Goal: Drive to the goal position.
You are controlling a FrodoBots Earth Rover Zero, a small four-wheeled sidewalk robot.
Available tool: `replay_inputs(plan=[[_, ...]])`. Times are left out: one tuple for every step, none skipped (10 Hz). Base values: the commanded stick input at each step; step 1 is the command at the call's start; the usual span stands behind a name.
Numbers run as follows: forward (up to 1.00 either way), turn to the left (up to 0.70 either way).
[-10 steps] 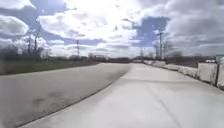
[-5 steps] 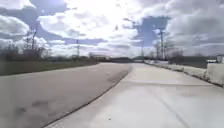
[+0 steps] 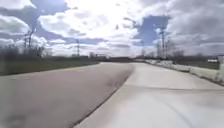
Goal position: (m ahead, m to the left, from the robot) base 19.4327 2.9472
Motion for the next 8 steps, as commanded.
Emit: replay_inputs(plan=[[1.00, 0.00], [1.00, 0.00], [1.00, -0.27], [1.00, -0.27], [1.00, -0.27], [1.00, -0.27], [1.00, -0.27], [1.00, -0.27]])
